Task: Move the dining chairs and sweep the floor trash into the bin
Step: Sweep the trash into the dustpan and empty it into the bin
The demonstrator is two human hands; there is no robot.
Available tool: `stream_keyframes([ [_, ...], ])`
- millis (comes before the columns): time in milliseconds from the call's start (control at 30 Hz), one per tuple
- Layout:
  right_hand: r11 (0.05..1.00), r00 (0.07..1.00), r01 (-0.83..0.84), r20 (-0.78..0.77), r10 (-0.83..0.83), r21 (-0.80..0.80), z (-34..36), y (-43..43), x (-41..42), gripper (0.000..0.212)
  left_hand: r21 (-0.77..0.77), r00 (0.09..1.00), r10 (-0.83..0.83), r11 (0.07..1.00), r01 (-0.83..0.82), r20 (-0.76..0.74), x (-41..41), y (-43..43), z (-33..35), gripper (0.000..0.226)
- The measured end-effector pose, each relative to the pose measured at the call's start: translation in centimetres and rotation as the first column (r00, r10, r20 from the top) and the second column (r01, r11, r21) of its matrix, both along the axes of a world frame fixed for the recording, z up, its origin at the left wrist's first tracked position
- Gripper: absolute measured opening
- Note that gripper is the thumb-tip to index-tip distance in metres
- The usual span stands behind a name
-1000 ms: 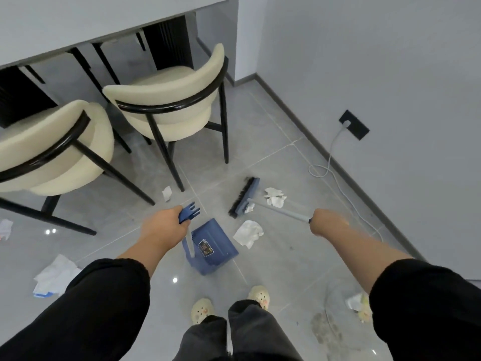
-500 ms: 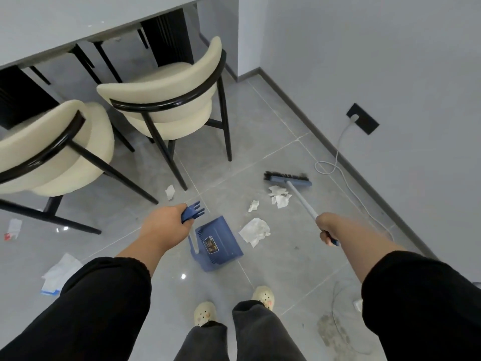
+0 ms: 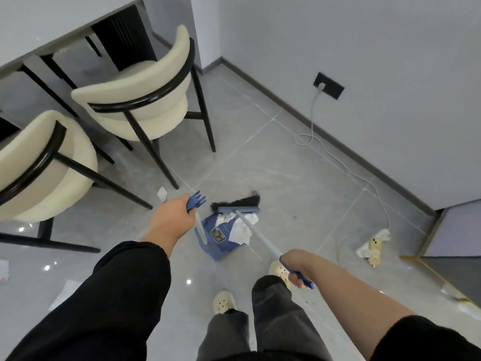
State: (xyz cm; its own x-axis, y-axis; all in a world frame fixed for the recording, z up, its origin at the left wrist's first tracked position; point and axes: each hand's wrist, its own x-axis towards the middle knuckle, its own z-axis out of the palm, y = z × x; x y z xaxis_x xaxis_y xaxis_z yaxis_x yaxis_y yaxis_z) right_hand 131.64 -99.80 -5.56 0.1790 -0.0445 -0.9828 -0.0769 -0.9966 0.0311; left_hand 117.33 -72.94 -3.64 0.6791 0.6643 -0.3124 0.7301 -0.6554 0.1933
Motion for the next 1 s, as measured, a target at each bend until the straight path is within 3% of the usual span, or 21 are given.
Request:
stream_keyframes([
  [133,0.980,0.987,0.158,-0.008,-0.158,0.117,3.2,-1.8,-1.0,0.019,-0.038,1.000,-0.020,0.999,0.020,0.009,-1.1,-0.8,0.3,0.018],
  [200,0.980,0.987,0.150,0.031,-0.156,0.131,4.4,-2.6,-0.3,0.010,-0.066,1.000,-0.002,0.998,0.002,0.007,-1.2,-1.1,0.5,0.018],
  [433,0.992,0.982,0.126,0.142,-0.128,0.027,3.3,-2.4,1.1,0.025,-0.128,0.992,0.122,0.984,-0.126,-0.040,-3.4,-1.6,0.3,0.021],
  [533,0.995,0.994,0.094,0.062,-0.092,-0.036,2.3,-1.8,-0.7,0.033,-0.092,0.986,0.153,0.983,-0.158,-0.062,-4.6,-2.2,-0.5,0.020],
  [767,0.923,0.918,0.380,-0.145,-0.369,0.054,4.3,-3.3,-2.5,0.023,-0.151,0.968,0.248,0.957,-0.249,-0.030,-4.2,-3.7,-0.9,0.016],
  [1000,0.988,0.991,0.071,0.105,-0.086,0.138,6.9,-0.5,-1.4,0.021,-0.187,0.919,0.391,0.908,-0.376,0.049,-4.8,-4.4,-0.3,0.020],
])
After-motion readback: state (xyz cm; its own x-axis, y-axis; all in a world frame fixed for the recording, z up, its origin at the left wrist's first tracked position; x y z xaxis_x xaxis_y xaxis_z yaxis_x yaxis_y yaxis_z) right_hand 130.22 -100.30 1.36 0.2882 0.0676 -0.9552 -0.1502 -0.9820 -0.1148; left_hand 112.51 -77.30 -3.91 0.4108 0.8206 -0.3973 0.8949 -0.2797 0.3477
